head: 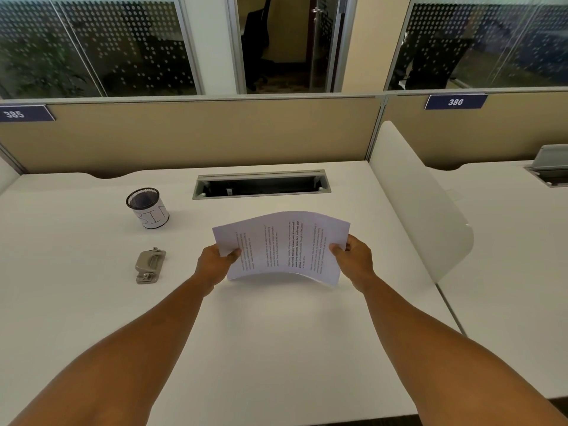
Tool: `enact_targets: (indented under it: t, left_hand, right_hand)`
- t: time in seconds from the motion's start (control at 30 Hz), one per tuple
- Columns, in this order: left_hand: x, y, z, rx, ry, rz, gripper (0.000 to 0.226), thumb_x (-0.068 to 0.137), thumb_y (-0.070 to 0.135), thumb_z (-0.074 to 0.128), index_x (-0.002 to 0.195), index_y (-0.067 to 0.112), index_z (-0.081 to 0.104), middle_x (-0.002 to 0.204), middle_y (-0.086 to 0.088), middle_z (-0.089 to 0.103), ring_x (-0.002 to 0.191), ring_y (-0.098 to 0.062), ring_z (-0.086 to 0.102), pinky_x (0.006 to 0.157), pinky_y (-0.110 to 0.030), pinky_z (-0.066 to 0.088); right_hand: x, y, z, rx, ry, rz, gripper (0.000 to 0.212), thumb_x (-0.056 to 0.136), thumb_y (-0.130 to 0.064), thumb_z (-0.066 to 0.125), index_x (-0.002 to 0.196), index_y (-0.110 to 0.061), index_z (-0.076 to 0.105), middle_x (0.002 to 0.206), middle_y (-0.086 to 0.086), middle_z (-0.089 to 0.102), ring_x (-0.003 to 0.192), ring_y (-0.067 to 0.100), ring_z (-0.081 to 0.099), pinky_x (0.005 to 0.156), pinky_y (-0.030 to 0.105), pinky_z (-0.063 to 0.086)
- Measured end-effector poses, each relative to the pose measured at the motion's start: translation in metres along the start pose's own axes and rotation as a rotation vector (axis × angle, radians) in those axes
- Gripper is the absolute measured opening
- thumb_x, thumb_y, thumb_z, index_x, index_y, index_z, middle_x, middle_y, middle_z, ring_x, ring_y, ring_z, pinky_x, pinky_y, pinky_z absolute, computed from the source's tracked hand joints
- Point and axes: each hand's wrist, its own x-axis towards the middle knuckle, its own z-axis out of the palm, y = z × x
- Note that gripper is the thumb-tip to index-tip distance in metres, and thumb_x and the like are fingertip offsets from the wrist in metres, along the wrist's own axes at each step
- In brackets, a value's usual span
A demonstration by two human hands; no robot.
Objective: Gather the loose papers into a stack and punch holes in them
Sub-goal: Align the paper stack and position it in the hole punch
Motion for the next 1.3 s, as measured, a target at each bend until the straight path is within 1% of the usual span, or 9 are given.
enact_targets:
  t: [0.23,0.37,0.47,0.57,0.77,0.93,1.03,1.13,1.3]
  left_hand:
    - [0.000,0.014,-0.003,-0.123,0.055,0.015,0.016,0.095,0.022,0.062,0.110,0.027,0.065,0.100,0.008,0.071,0.089,-0.018,0.069,0.076,-0.036,0.057]
    - [0.001,0.019,-0.002,-0.193,0.111,-0.010,0.013,0.096,0.020,0.063,0.107,0.026,0.066,0.100,0.007,0.071,0.087,-0.017,0.070,0.064,-0.026,0.056]
    - [0.002,0.021,-0.002,-0.231,0.154,-0.048,0.010,0.095,0.021,0.063,0.104,0.021,0.067,0.104,-0.001,0.070,0.092,-0.025,0.069,0.070,-0.030,0.054]
    - [0.003,0.022,-0.002,-0.251,0.173,-0.083,0.012,0.095,0.025,0.063,0.106,0.020,0.065,0.107,-0.003,0.069,0.095,-0.029,0.066,0.078,-0.036,0.053]
    - [0.003,0.020,-0.004,-0.307,0.198,-0.126,0.017,0.093,0.030,0.067,0.107,0.021,0.067,0.108,-0.003,0.070,0.099,-0.025,0.062,0.084,-0.037,0.045]
    - [0.002,0.015,-0.008,-0.352,0.200,-0.162,0.019,0.091,0.031,0.069,0.108,0.021,0.069,0.106,-0.003,0.069,0.103,-0.024,0.059,0.088,-0.037,0.043]
    - [0.000,0.015,-0.008,-0.389,0.180,-0.174,0.024,0.091,0.030,0.069,0.112,0.017,0.067,0.107,-0.002,0.068,0.103,-0.021,0.061,0.089,-0.037,0.046]
    - [-0.001,0.017,-0.006,-0.431,0.147,-0.189,0.022,0.090,0.033,0.071,0.100,0.013,0.068,0.103,0.001,0.070,0.102,-0.016,0.064,0.094,-0.038,0.049]
    - [-0.004,0.028,0.004,-0.502,0.075,-0.140,0.034,0.093,0.030,0.067,0.123,0.016,0.064,0.112,0.005,0.071,0.106,-0.013,0.066,0.100,-0.039,0.049]
  right_hand:
    - [0.003,-0.013,0.002,0.067,0.050,-0.033,0.007,0.095,-0.023,0.057,0.100,-0.018,0.059,0.101,0.003,0.066,0.084,0.020,0.066,0.061,0.019,0.049]
    - [0.006,-0.018,0.001,0.121,0.078,-0.029,0.010,0.096,-0.024,0.055,0.102,-0.016,0.057,0.098,0.003,0.065,0.076,0.014,0.064,0.061,0.021,0.050]
    - [0.007,-0.020,0.000,0.188,0.078,-0.009,0.013,0.096,-0.024,0.055,0.105,-0.015,0.058,0.098,0.003,0.066,0.078,0.018,0.065,0.069,0.030,0.055]
    - [0.008,-0.019,-0.002,0.230,0.084,0.009,0.011,0.096,-0.023,0.055,0.105,-0.016,0.058,0.095,0.001,0.065,0.076,0.014,0.064,0.064,0.027,0.053]
    - [0.008,-0.017,-0.005,0.315,0.079,0.041,0.014,0.094,-0.021,0.057,0.107,-0.017,0.060,0.095,-0.001,0.067,0.081,0.017,0.066,0.069,0.030,0.055]
    - [0.007,-0.019,-0.008,0.423,0.086,0.101,0.013,0.092,-0.020,0.060,0.105,-0.019,0.061,0.094,-0.003,0.068,0.081,0.015,0.066,0.063,0.026,0.051]
    - [0.007,-0.020,-0.009,0.483,0.074,0.142,0.015,0.092,-0.018,0.060,0.107,-0.018,0.061,0.097,-0.001,0.068,0.084,0.018,0.066,0.069,0.032,0.053]
    - [0.007,-0.022,-0.008,0.577,0.057,0.183,0.015,0.092,-0.013,0.059,0.106,-0.017,0.062,0.101,0.002,0.068,0.091,0.023,0.065,0.079,0.039,0.055]
    - [0.003,-0.030,-0.002,0.679,0.027,0.241,0.020,0.092,-0.008,0.058,0.109,-0.019,0.061,0.110,0.004,0.066,0.097,0.023,0.063,0.082,0.042,0.054]
